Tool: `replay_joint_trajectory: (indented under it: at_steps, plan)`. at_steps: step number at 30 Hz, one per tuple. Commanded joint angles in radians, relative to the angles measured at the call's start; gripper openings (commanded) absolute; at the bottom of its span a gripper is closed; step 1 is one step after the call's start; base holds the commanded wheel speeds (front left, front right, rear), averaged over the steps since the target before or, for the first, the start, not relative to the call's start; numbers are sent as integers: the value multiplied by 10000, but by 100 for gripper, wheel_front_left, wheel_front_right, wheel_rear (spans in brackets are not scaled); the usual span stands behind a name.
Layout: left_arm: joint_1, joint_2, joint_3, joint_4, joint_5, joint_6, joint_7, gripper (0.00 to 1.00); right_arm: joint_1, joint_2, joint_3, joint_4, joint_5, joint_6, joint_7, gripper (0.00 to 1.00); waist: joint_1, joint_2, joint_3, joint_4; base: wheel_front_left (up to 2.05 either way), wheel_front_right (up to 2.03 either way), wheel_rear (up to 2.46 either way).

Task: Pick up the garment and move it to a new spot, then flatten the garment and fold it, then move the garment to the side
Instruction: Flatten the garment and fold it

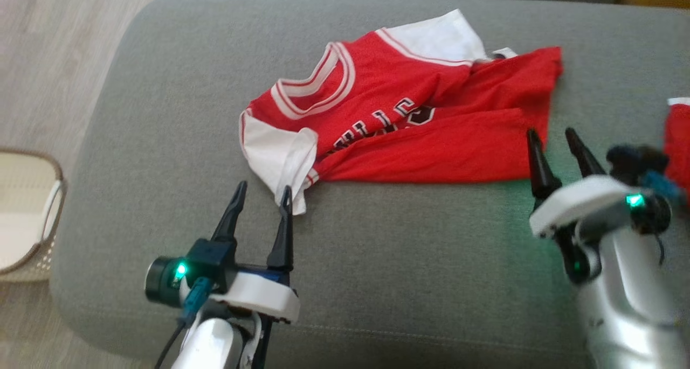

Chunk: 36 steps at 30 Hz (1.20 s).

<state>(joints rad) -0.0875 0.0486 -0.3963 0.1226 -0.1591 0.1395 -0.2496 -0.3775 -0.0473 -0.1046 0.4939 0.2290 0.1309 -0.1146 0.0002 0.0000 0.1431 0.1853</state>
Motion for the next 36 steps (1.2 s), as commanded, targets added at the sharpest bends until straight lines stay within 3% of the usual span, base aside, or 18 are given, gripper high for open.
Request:
replay_joint_trajectory:
  at_steps: [1,6,14,26,27,28,36]
  plan:
    - [-454,16,221,-279,41,-28,-122,100,-676,-30,105,105,-97,-2,309,100,-2,0,281,276,0,0,0]
    - [-671,16,66,-304,-91,11,-122,100,-1962,-318,-429,1575,-156,-2,985,100,-2,0,634,711,0,0,0]
    - [-844,16,-22,-308,-161,65,-122,100,-3146,-846,-887,3225,-334,-2,1142,100,-2,0,957,1134,0,0,0]
    - [-957,16,-45,-293,-169,111,-122,100,-3894,-1110,-300,4681,-74,-2,927,100,-2,0,1070,1173,0,0,0]
    - [-968,16,-47,-289,-168,108,-122,100,-3934,-1101,-223,4736,-21,-2,848,33,-2,0,1071,1159,0,0,0]
    - [-978,16,-48,-286,-166,105,-122,100,-3966,-1106,-153,4777,33,-2,735,0,-2,0,1071,1144,0,0,0]
    - [-962,16,6,-212,-134,123,-122,100,-3851,-1154,612,5050,488,-2,-243,0,-2,0,851,975,0,0,0]
